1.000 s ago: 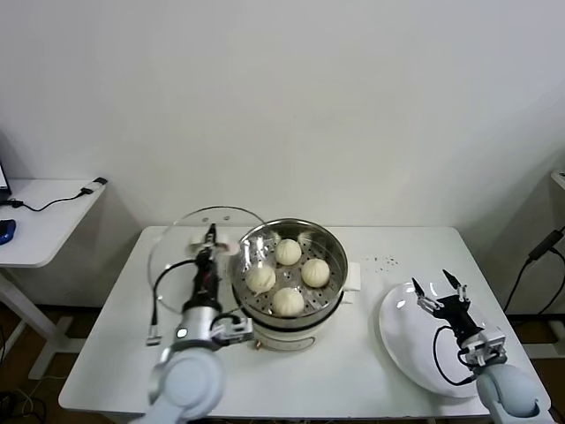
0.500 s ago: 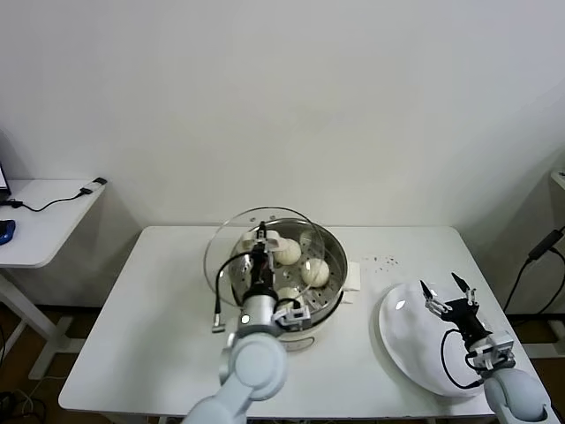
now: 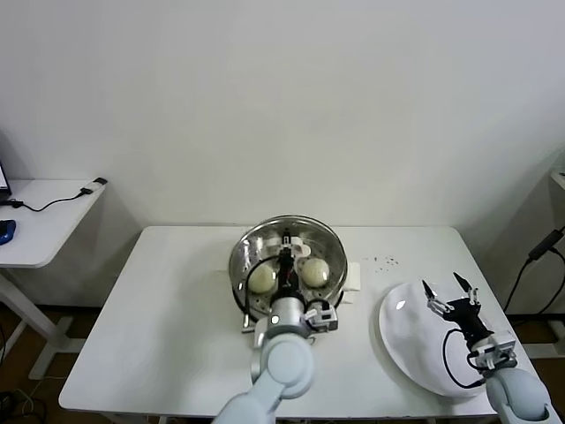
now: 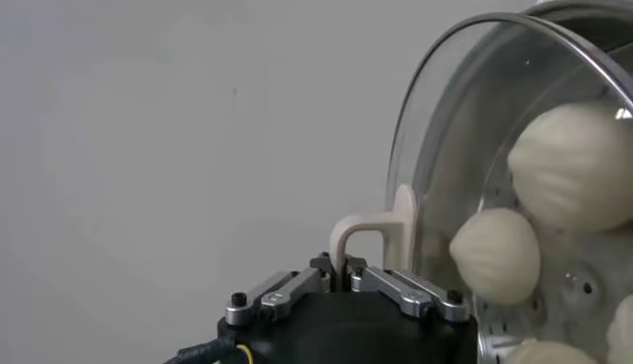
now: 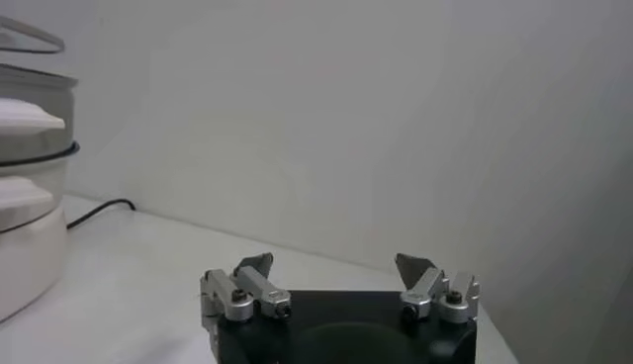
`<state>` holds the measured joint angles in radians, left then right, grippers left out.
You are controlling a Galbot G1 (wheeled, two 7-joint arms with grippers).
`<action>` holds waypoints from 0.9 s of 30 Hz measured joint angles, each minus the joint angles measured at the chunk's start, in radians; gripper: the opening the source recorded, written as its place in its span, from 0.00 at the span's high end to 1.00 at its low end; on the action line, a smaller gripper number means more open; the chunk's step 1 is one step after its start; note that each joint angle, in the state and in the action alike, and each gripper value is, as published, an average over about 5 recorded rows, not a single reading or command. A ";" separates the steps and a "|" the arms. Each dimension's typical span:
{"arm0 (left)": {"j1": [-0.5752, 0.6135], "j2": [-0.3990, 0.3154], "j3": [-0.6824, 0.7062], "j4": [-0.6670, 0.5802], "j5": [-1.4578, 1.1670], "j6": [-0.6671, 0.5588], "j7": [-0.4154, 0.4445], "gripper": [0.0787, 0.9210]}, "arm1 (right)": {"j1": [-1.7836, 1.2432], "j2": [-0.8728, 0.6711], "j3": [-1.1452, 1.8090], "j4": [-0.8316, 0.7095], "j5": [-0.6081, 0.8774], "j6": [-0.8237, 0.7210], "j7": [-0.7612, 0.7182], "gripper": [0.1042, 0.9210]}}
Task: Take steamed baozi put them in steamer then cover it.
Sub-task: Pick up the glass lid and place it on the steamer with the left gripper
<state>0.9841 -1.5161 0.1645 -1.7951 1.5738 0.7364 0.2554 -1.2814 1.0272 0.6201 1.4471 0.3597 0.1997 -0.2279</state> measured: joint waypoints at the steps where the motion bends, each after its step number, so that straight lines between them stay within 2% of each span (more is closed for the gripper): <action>1: -0.001 -0.003 0.002 0.004 0.001 0.000 0.000 0.92 | 0.000 0.000 0.000 -0.001 -0.001 0.001 0.000 0.12; 27: -0.021 -0.013 0.008 0.062 0.046 0.000 0.022 0.92 | 0.000 0.010 0.010 -0.021 -0.005 0.013 -0.015 0.12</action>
<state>0.9631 -1.5295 0.1726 -1.7331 1.6202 0.7360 0.2773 -1.2816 1.0372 0.6306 1.4260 0.3542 0.2126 -0.2426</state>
